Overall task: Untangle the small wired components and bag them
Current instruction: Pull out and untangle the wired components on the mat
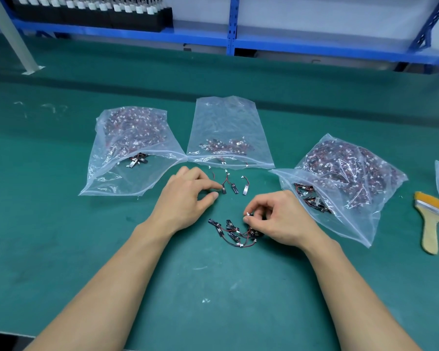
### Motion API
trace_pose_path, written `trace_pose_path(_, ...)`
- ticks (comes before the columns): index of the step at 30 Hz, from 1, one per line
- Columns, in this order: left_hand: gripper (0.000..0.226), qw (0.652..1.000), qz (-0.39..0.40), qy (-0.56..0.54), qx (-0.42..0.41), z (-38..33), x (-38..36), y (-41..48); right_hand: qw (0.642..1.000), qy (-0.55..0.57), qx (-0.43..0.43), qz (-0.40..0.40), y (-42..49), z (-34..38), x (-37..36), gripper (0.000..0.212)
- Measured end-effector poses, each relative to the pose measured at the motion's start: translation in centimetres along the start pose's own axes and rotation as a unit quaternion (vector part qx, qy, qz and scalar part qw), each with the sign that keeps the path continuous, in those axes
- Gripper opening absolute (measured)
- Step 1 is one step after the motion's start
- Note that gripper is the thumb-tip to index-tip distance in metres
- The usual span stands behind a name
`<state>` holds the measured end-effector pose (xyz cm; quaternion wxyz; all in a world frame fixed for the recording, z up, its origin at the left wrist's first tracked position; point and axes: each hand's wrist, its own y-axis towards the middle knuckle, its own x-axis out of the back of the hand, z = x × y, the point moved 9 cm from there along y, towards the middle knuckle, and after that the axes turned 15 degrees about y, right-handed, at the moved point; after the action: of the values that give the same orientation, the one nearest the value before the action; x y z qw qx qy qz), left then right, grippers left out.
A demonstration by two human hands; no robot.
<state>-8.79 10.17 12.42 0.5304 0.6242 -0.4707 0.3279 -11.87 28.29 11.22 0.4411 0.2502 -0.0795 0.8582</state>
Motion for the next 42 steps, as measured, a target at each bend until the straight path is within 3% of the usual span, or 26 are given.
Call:
trace_pose_path(4, 0.026, 0.999, 0.041, 0.013, -0.022, -0.9, -0.9, 0.0, 1.000, -0.006, 0.000, -0.006, 0.0, 0.1, 0.3, 0.014)
trace_pose_path(19, 0.004, 0.994, 0.004, -0.110, -0.025, -1.2, 1.0, -2.2, 0.987, 0.137, 0.014, -0.078, -0.1, 1.3, 1.6, 0.017)
trace_pose_path(27, 0.024, 0.981, 0.016, -0.180, -0.071, -4.5, 1.2, -2.2, 0.970, 0.222, 0.037, -0.090, -0.2, 2.0, 1.4, 0.015)
trace_pose_path(30, 0.010, 0.978, 0.008, -0.189, -0.093, -5.2, 1.3, -2.3, 0.968, 0.231, 0.040, -0.088, 0.0, 2.0, 1.2, 0.015)
trace_pose_path(32, 0.002, 0.977, 0.001, -0.199, -0.080, -4.9, 1.3, -2.3, 0.966, 0.239, 0.042, -0.089, 0.0, 2.1, 1.1, 0.013)
trace_pose_path(36, 0.008, 0.977, 0.000, -0.208, -0.038, -3.4, 1.8, -2.2, 0.964, 0.246, 0.036, -0.091, 0.0, 1.8, 1.1, 0.007)
trace_pose_path(42, 0.020, 0.984, 0.041, -0.172, 0.034, 1.2, 2.4, -2.2, 0.987, 0.149, 0.017, -0.059, -0.1, 0.9, 0.0, 0.009)
